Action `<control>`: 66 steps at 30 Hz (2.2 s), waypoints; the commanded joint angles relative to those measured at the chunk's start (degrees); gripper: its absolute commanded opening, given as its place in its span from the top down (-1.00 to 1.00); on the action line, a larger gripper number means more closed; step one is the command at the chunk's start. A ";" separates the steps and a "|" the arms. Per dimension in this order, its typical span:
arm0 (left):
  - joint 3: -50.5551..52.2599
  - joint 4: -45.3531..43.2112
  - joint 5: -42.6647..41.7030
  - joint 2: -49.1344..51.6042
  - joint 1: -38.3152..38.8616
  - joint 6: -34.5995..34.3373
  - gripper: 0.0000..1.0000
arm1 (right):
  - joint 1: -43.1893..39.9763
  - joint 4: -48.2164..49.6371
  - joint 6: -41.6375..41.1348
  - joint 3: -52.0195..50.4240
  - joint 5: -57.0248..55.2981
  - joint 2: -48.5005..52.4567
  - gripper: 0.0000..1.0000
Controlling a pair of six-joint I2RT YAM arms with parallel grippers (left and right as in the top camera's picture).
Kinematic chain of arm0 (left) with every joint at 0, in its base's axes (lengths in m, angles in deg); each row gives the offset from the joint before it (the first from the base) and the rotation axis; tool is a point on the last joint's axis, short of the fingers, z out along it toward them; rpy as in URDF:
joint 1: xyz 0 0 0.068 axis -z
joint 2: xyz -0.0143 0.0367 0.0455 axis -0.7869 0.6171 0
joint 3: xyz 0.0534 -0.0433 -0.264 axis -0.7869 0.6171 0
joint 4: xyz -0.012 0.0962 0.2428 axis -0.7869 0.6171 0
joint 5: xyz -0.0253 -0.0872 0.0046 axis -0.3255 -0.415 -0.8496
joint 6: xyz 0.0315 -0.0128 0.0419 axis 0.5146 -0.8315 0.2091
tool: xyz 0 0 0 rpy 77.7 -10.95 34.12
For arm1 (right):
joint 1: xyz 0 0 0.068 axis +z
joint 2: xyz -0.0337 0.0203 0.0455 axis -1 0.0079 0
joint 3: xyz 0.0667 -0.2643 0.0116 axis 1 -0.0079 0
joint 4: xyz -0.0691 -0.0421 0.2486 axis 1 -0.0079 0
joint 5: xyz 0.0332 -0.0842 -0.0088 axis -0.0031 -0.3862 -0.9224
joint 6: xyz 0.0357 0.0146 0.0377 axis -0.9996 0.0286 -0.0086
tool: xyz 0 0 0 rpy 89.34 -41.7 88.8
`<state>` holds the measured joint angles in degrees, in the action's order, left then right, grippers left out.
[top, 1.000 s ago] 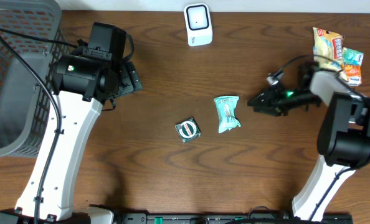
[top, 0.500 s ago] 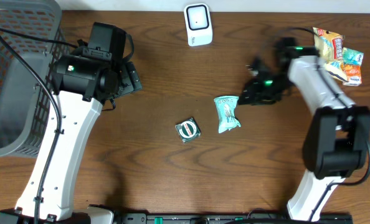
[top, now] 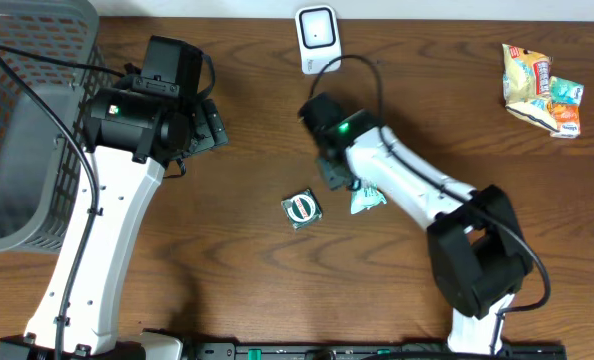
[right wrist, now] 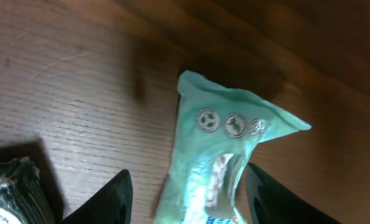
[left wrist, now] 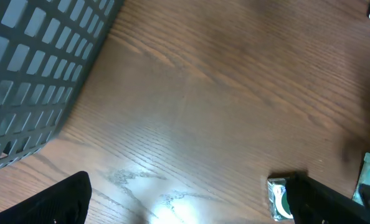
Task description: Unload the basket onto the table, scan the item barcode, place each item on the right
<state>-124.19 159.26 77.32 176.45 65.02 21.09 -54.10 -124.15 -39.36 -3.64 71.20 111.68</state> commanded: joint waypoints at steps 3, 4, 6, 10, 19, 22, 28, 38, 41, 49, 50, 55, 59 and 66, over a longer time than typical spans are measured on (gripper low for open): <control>-0.48 0.17 0.72 0.15 -0.20 0.57 -0.96 | 2.97 3.28 -4.22 -3.96 -9.57 -0.61 0.00; -0.48 0.17 0.72 0.15 -0.20 0.57 -0.96 | 3.10 3.78 -4.22 -4.52 -9.57 -0.61 0.00; -0.48 0.17 0.72 0.15 -0.20 0.57 -0.96 | 3.23 5.16 -4.24 -6.29 -9.79 -0.61 0.01; -0.48 0.17 0.72 0.15 -0.20 0.57 -0.96 | 3.17 8.04 -4.22 -9.75 -9.70 -0.61 0.01; -0.48 0.17 0.72 0.15 -0.20 0.57 -0.96 | 1.81 12.17 -4.20 -13.46 -6.69 -0.63 0.64; -0.48 0.17 0.72 0.15 -0.20 0.57 -0.96 | 0.02 11.89 -4.20 -12.57 -2.71 -0.90 0.93; -0.48 0.17 0.72 0.15 -0.20 0.57 -0.96 | -8.98 8.11 2.14 -7.02 18.32 -4.00 0.98; -0.48 0.17 0.72 0.15 -0.20 0.57 -0.96 | -27.85 5.35 19.76 -7.39 78.27 -3.78 0.98; -0.48 0.17 0.72 0.15 -0.20 0.57 -0.95 | -30.53 6.58 21.42 -11.37 85.61 -0.87 0.98; -0.48 0.17 0.72 0.15 -0.20 0.57 -0.96 | -36.26 11.47 21.11 -18.64 88.56 7.80 0.98; -0.48 0.17 0.72 0.15 -0.20 0.57 -0.95 | -37.18 11.47 21.11 -18.64 88.06 8.17 0.96; -0.48 0.17 0.72 0.15 -0.20 0.57 -0.95 | -42.86 10.10 18.99 -17.00 82.09 8.04 0.46; -0.48 0.17 0.72 0.15 -0.20 0.57 -0.96 | -46.75 4.20 18.14 -12.09 72.00 7.37 0.22; -0.48 0.17 0.72 0.15 -0.20 0.57 -0.95 | -48.22 -7.69 20.39 -3.15 63.28 3.98 0.15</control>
<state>-124.19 159.29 77.32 176.45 65.02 21.09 -102.80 -129.51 -20.59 -10.18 138.78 119.02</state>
